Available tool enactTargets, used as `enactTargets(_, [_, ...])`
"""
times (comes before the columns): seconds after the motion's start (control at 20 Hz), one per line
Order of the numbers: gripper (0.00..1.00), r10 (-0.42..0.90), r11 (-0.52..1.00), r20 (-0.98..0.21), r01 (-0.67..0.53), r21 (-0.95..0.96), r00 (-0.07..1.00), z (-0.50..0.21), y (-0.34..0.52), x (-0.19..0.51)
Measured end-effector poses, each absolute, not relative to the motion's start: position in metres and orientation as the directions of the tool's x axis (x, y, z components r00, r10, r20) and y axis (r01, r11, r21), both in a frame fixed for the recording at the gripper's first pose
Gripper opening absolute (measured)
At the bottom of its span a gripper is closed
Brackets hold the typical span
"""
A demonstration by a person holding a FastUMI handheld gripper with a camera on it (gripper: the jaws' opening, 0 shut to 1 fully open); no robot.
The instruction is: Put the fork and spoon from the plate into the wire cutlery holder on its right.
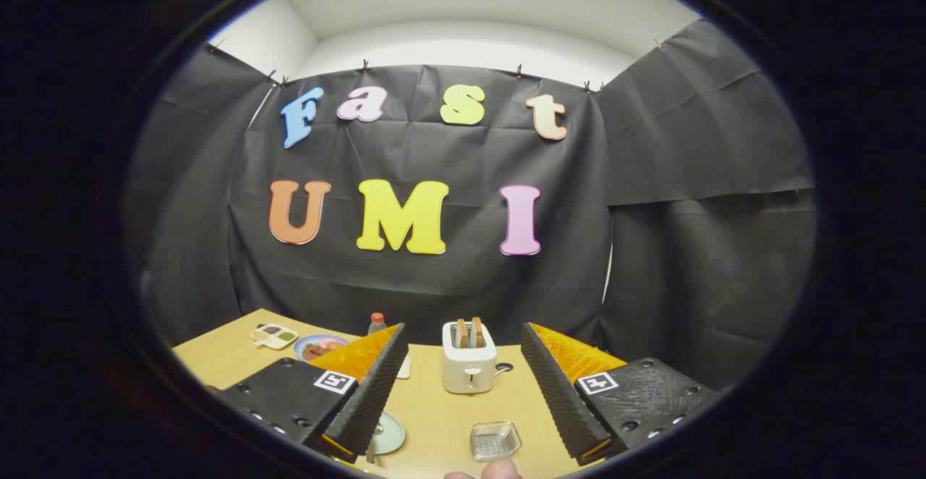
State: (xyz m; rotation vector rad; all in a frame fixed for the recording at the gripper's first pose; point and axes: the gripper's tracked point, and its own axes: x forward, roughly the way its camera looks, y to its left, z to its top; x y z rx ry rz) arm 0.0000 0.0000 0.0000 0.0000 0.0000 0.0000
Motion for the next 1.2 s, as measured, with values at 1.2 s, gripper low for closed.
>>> enactTargets(1.2, [0.95, 0.069, 0.998, -0.117, -0.069, 0.007, 0.991, -0.028, 0.04, 0.001])
